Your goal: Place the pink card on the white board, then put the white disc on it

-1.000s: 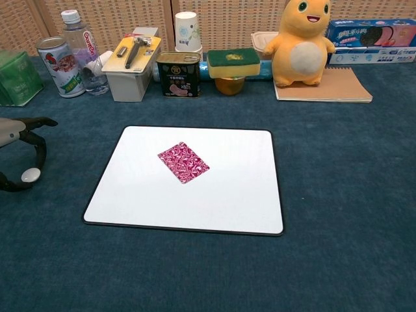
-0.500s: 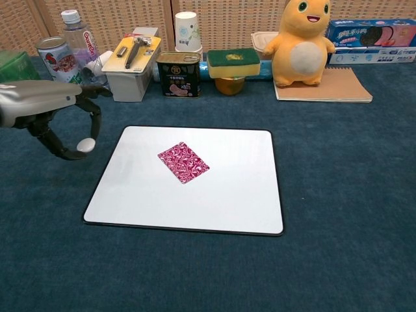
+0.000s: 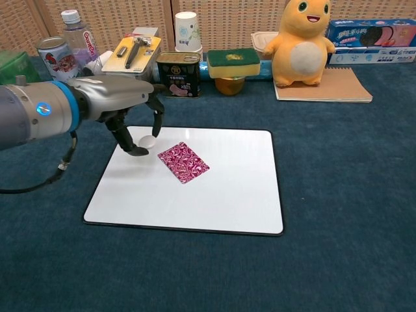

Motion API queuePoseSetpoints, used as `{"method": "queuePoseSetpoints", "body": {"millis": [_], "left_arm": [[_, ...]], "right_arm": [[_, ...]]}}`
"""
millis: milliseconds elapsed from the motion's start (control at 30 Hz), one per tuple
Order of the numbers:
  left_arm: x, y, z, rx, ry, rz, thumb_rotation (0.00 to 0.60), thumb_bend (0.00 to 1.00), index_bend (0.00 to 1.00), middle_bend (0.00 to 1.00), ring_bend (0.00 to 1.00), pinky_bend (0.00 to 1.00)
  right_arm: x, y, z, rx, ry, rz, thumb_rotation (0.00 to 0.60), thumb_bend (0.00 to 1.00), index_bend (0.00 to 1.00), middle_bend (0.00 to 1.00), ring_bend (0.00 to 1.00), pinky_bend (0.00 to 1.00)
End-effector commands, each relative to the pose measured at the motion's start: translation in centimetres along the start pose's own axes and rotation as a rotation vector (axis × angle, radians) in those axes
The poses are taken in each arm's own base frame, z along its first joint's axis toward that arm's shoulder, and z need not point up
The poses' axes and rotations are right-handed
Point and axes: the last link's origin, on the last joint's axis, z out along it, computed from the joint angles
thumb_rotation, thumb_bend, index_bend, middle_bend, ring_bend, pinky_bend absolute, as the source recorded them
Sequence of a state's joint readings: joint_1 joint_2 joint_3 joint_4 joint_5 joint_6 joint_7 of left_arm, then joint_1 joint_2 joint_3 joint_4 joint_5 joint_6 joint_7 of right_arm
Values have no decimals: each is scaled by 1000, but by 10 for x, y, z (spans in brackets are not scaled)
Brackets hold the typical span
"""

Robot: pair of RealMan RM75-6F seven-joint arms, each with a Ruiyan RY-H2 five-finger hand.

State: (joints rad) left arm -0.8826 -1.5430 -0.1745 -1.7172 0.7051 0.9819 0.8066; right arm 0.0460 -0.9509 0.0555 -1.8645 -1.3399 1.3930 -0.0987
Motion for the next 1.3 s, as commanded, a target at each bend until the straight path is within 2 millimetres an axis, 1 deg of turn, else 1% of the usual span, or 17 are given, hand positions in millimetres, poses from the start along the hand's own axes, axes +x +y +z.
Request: {"method": "queuePoseSetpoints", "body": {"millis": [33,100,300,467,533,567,700,733,800,900,967,1067,1200,1300], "left_arm": [[-3,21,15,9,-15,23,600,248,505,0,0,103],[-6,28,21,18,-22,30,600,248,505,0,0,103],[-12,40,30,21,-39,26,600,248,505,0,0,103],[-13,45,34,29,-35,28,600,245,504,0,0,103],[-13,45,34,37,-36,30,600,243,490,0,0,103],[-14,44,35,45,-37,31,600,239,454,0,0,103],[-16,43,34,64,-59,34,600,187,243,0,0,103],[-17,43,33,63,-72,29,600,177,209,0,0,103],[-15,45,33,47,-79,8,600,154,103,0,0,103],[-10,43,30,31,-63,-14,600,147,12,0,0,103],[-4,39,23,16,-35,-24,600,145,0,0,0,103],[5,23,7,19,33,13,600,127,0,0,0,103],[14,-6,-23,61,106,51,600,93,0,0,0,103],[18,-28,-51,88,150,57,600,80,0,0,0,103]], "right_arm": [[0,1,1,-1,-6,5,600,0,13,0,0,0],[0,1,1,0,-11,4,600,0,13,0,0,0],[-1,0,2,3,-20,-1,600,0,13,0,0,0],[-2,1,3,-1,-20,-4,600,0,13,0,0,0],[-1,1,3,-2,-19,-4,600,0,13,0,0,0],[-1,1,3,-2,-19,-4,600,0,13,0,0,0],[-1,1,3,-1,-21,-3,600,0,13,0,0,0],[-1,1,3,-1,-21,-2,600,0,13,0,0,0],[-3,1,3,0,-28,-7,600,0,13,0,0,0],[-3,0,3,1,-27,-8,600,0,13,0,0,0],[-3,1,3,0,-24,-8,600,0,13,0,0,0],[-1,1,3,-1,-17,-5,600,0,13,0,0,0],[-1,1,3,-1,-14,-3,600,0,13,0,0,0],[-1,0,2,2,-14,-7,600,0,13,0,0,0]]}}
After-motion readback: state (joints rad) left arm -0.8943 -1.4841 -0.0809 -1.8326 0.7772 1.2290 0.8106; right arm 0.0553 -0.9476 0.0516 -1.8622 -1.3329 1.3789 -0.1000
